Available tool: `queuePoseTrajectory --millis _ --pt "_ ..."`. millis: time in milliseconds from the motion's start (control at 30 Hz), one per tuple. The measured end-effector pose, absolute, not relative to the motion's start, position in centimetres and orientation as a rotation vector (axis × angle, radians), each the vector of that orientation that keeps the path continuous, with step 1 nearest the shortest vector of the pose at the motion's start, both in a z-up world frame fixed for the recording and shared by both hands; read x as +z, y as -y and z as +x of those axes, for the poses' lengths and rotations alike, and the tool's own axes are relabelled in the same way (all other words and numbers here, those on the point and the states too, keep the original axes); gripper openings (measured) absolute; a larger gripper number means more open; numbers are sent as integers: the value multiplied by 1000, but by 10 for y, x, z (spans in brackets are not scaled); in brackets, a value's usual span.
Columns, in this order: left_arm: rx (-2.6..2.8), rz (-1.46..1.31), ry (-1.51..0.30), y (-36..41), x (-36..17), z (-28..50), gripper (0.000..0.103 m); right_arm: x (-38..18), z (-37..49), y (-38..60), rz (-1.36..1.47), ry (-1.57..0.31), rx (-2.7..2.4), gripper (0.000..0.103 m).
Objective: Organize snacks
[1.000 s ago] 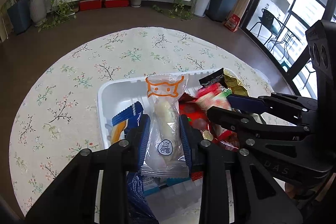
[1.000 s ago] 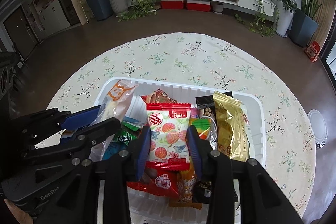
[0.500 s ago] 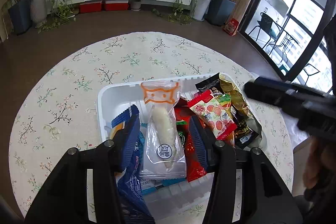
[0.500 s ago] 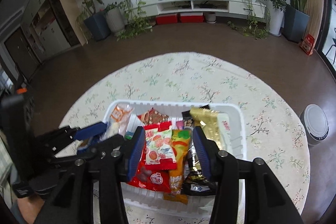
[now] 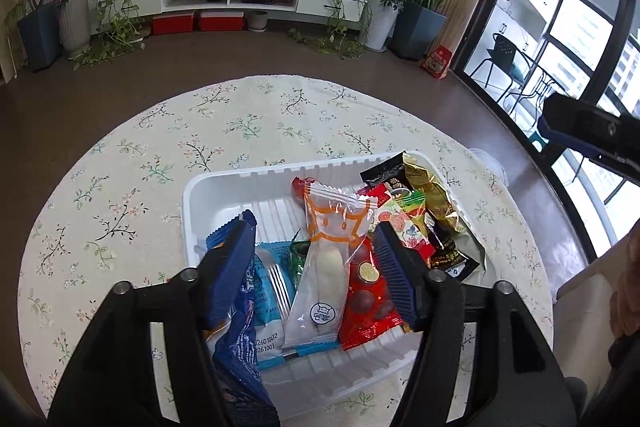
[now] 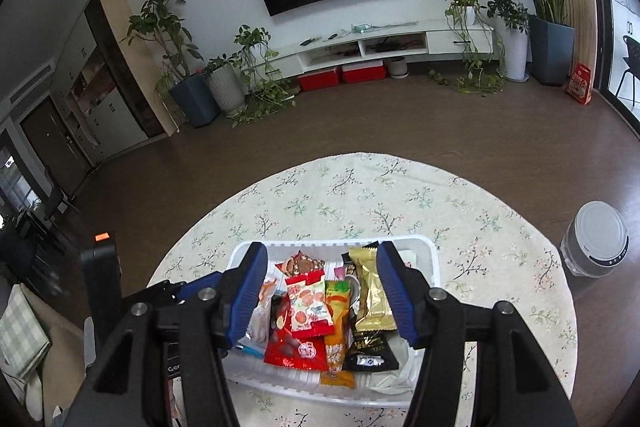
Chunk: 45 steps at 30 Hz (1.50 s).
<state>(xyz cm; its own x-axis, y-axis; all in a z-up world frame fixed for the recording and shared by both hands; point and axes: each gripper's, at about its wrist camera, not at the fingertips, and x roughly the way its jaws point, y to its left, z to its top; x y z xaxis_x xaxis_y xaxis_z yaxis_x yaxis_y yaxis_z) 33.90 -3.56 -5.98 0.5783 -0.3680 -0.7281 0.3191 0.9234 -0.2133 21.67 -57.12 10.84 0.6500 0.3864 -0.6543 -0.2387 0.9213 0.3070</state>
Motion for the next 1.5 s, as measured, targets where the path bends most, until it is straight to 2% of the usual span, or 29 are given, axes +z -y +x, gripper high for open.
queuePoseTrajectory --millis 267,333,367,400,600,767,933,1000,1167,1500 --pt "-371 -78 -798 22 -36 320 76 99 200 578 245 -789 365 63" --pt "-360 -101 -754 13 -23 301 86 98 191 580 270 -775 372 66" --pt "-354 -115 -726 6 -15 289 95 99 182 583 286 -756 373 72" --pt "-351 -128 -695 1 -8 273 97 99 173 585 299 -733 372 78" --pt "-267 -140 -550 -21 6 145 97 92 102 580 253 -612 391 94" --pt "-212 -191 -529 -30 -3 66 102 77 40 577 230 -609 404 95" --pt "-209 -192 -547 -25 2 28 102 86 -10 583 231 -564 355 98" --pt "-203 -197 -534 -23 11 16 102 96 -33 582 190 -520 320 103" --pt "-179 -169 -544 -13 28 -2 102 109 -68 579 96 -455 257 103" --pt "-96 -87 -561 7 46 -18 103 112 -83 581 111 -477 239 103"
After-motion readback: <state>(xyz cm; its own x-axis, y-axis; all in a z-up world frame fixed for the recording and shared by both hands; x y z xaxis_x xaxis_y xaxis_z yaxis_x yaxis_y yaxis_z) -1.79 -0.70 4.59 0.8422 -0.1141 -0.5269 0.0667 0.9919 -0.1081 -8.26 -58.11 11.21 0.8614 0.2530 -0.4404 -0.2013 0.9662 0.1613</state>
